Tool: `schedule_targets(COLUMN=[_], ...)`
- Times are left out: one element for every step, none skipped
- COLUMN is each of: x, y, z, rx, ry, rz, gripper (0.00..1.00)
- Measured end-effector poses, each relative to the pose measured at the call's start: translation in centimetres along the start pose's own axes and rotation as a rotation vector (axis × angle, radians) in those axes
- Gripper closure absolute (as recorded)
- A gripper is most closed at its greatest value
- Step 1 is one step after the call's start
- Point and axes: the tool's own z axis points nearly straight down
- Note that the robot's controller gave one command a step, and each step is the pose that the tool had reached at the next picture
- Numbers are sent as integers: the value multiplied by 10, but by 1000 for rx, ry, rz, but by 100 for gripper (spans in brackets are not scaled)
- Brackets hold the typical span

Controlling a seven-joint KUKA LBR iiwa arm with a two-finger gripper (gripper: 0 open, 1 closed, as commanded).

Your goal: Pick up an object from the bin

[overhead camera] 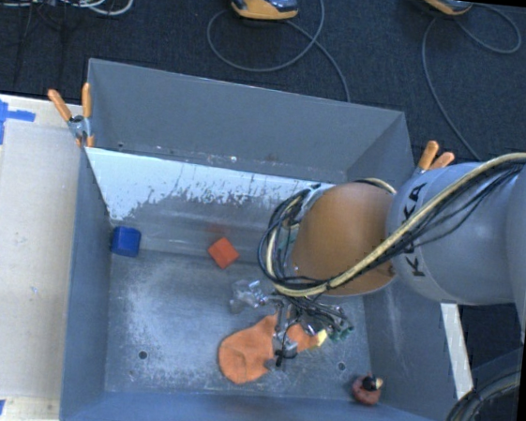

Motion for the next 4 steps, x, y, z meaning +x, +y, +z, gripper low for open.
schedule_targets(x=[5, 5, 7, 5], y=[2, 2, 3, 3], z=[15, 15, 4, -20], rx=[-3, -3, -5, -3], ry=[4, 4, 10, 5], rz=[61, 61, 62, 61], gripper=[100, 100, 100, 100])
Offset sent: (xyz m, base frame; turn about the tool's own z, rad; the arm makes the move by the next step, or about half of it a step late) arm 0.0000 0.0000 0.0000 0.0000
